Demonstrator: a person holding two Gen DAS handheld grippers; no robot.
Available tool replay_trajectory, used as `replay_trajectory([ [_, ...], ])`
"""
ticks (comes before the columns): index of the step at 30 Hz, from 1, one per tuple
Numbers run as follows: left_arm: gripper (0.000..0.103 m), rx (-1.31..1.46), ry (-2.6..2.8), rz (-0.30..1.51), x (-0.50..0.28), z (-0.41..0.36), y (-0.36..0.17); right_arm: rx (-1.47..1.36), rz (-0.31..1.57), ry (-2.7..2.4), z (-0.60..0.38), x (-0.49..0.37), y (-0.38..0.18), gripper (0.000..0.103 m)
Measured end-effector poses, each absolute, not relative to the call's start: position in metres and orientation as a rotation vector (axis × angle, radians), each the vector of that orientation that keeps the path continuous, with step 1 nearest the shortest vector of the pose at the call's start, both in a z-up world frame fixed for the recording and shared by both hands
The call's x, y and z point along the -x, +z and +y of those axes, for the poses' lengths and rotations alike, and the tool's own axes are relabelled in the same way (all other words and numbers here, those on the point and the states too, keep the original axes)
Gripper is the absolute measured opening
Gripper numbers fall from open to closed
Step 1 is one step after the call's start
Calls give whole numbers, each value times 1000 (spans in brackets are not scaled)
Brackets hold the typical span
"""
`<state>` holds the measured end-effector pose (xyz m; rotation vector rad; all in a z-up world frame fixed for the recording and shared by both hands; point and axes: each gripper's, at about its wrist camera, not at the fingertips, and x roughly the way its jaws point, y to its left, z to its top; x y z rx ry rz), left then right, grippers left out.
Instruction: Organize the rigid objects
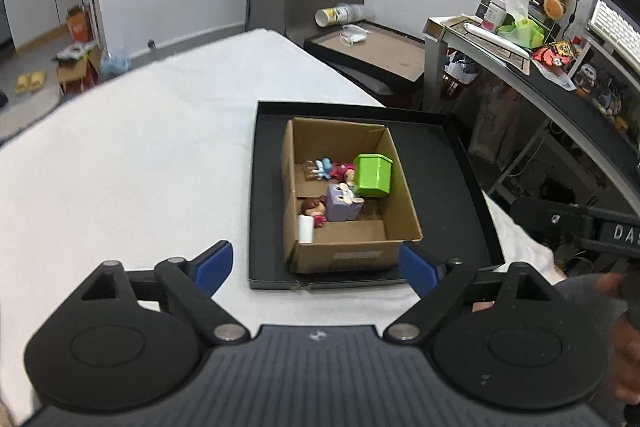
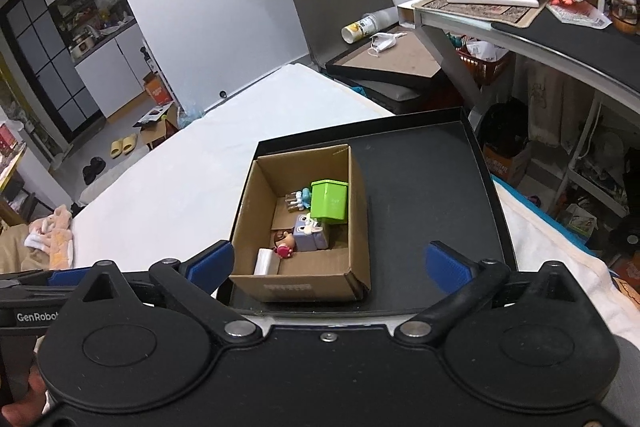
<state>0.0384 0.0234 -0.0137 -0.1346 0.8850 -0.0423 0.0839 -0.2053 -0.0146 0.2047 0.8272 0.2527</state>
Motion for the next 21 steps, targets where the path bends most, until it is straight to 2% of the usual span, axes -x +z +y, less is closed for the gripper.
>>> replay_trajectory([
  [12, 97, 102, -22, 832, -4, 30, 10, -194, 794, 257, -202, -51, 10, 103],
  [21, 98, 68, -30, 808, 12, 26, 18, -178, 782, 258, -196, -36, 18, 103],
])
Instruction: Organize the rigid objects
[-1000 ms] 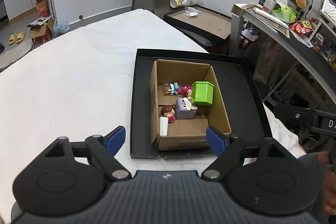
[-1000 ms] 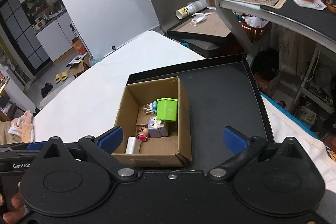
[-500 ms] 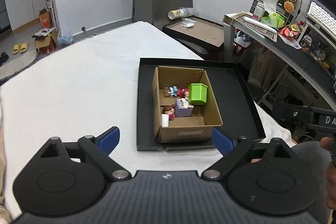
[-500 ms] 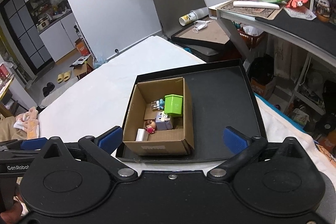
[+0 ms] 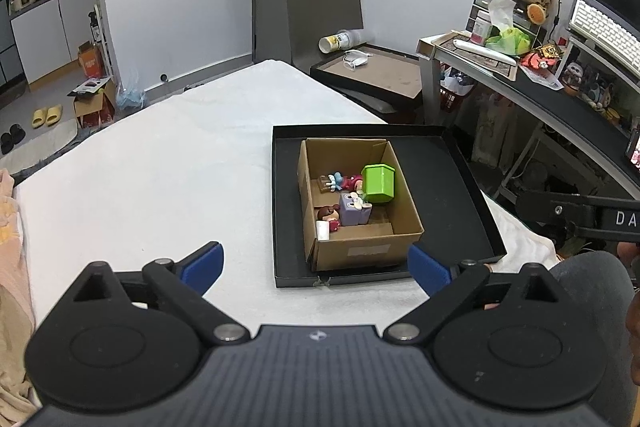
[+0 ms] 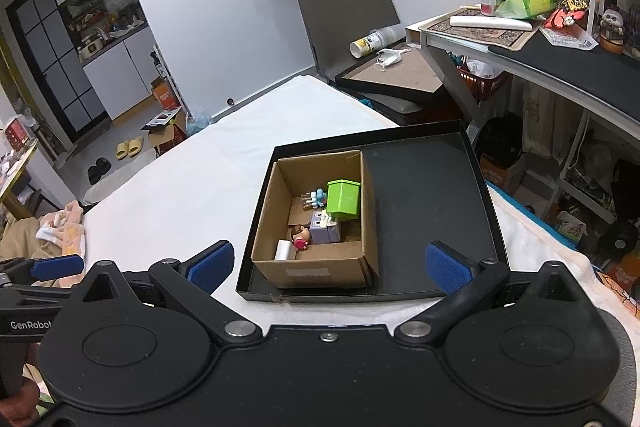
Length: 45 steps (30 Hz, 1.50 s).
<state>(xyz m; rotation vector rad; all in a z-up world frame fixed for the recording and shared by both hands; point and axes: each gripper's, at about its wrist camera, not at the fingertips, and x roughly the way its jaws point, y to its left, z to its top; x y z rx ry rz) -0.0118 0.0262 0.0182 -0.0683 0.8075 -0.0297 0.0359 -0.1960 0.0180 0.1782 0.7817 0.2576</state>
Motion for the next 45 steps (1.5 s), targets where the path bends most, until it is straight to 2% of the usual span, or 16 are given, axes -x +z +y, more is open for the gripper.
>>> replay_trajectory([
  [45, 98, 46, -14, 801, 35, 26, 26, -118, 757, 228, -194, -11, 26, 103],
])
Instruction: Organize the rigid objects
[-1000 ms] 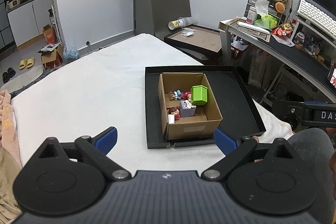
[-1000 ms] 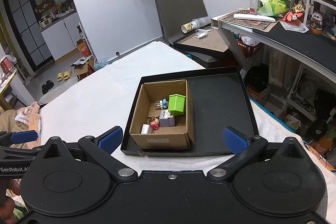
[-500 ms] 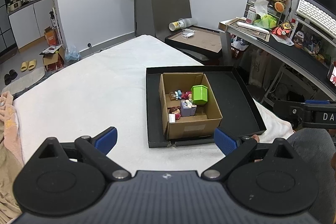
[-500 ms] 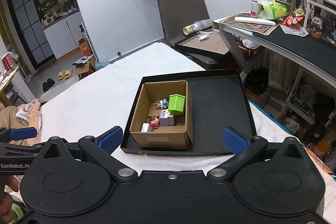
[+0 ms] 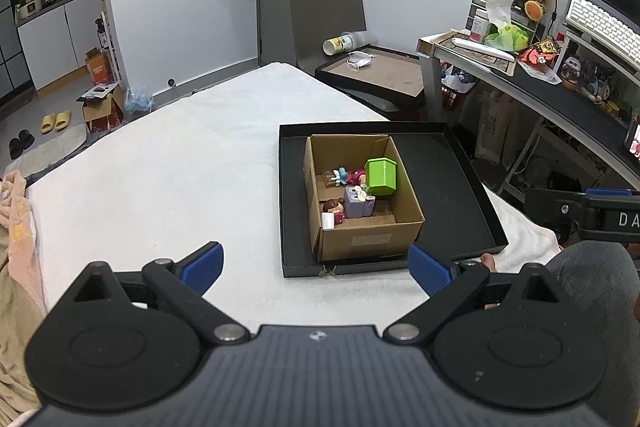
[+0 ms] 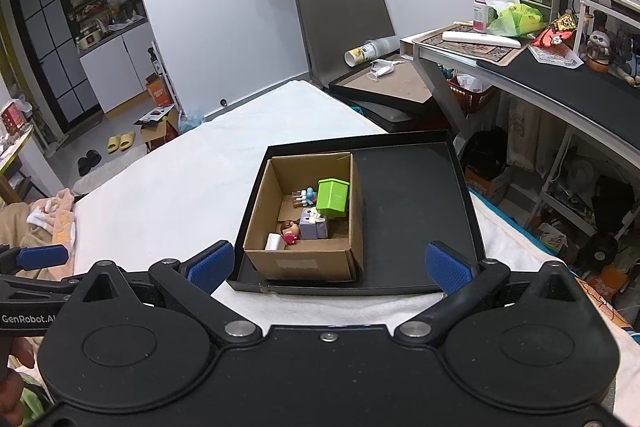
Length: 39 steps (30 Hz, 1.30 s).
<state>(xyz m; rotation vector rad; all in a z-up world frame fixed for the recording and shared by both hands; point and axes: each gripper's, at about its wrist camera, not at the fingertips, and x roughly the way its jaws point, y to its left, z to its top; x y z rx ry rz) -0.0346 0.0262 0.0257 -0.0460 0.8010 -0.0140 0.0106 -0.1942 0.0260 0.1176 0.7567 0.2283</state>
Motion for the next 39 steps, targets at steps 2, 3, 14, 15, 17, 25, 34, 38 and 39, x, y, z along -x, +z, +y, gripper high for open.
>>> replay_trajectory([
  [2, 98, 44, -14, 800, 35, 26, 26, -118, 756, 229, -194, -11, 26, 103],
  [3, 98, 43, -13, 800, 35, 26, 26, -118, 756, 230, -194, -11, 26, 103],
  [14, 98, 47, -16, 809, 34, 24, 23, -114, 761, 226, -193, -11, 25, 103],
  [15, 98, 47, -16, 810, 34, 24, 23, -113, 764, 224, -193, -12, 25, 103],
  [17, 98, 52, -15, 813, 33, 25, 22, -111, 768, 221, -192, -12, 24, 103],
  [25, 98, 56, -12, 817, 32, 26, 21, -107, 774, 216, -192, -14, 22, 103],
  [34, 98, 54, -11, 823, 31, 27, 19, -101, 768, 222, -192, -12, 25, 103],
  [38, 98, 58, -15, 820, 32, 27, 18, -108, 765, 216, -192, -12, 25, 103],
  [39, 98, 57, -13, 819, 32, 26, 18, -105, 766, 213, -192, -13, 25, 103],
])
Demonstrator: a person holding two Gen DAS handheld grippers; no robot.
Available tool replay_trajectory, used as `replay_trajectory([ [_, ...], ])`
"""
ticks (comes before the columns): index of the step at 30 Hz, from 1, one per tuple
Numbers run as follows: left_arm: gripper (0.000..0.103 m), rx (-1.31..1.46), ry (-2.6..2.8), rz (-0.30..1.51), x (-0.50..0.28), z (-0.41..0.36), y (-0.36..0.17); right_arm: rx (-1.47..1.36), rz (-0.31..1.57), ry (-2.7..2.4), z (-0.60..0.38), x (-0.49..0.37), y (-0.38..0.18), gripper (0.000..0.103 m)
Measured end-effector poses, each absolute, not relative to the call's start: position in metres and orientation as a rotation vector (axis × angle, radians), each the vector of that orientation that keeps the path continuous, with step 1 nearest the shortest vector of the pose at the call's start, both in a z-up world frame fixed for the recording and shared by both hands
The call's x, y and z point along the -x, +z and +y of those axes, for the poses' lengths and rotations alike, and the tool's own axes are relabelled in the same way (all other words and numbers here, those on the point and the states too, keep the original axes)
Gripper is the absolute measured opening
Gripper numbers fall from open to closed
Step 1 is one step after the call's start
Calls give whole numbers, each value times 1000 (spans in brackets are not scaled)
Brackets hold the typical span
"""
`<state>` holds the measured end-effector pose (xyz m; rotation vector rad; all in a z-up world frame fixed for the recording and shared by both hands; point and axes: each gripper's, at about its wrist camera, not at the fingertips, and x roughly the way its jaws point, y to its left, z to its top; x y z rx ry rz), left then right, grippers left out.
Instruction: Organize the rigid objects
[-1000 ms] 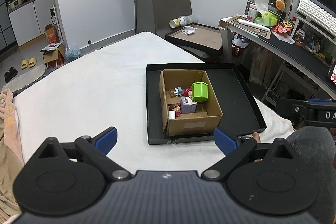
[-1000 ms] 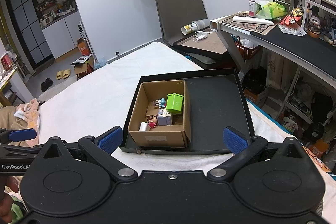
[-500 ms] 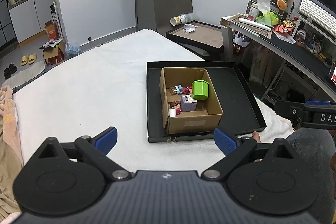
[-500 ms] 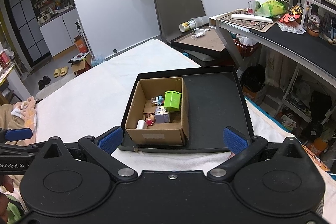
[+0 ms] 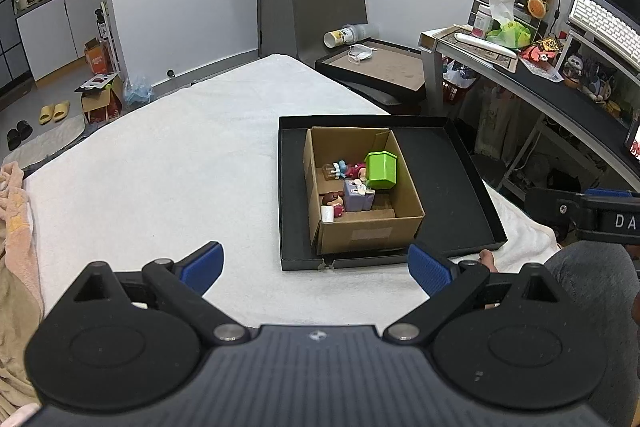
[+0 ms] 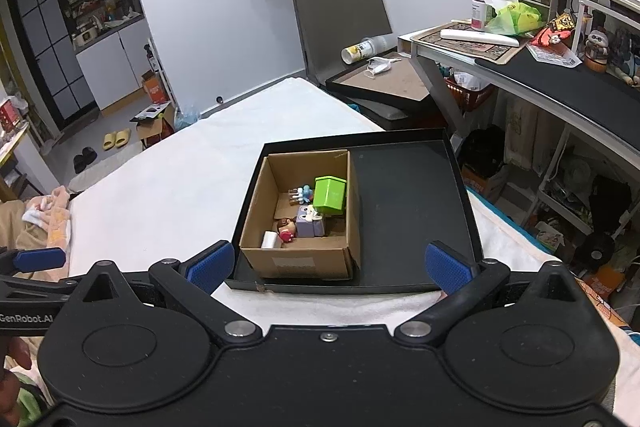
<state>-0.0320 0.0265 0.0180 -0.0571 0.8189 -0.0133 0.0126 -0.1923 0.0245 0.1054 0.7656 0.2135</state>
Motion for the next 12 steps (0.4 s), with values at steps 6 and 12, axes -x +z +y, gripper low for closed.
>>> replay_trajectory([
  [6, 98, 60, -6, 801, 34, 27, 19, -110, 759, 212, -194, -12, 24, 103],
  [12, 98, 56, -1, 795, 35, 30, 20, -122, 759, 227, -196, -11, 23, 103],
])
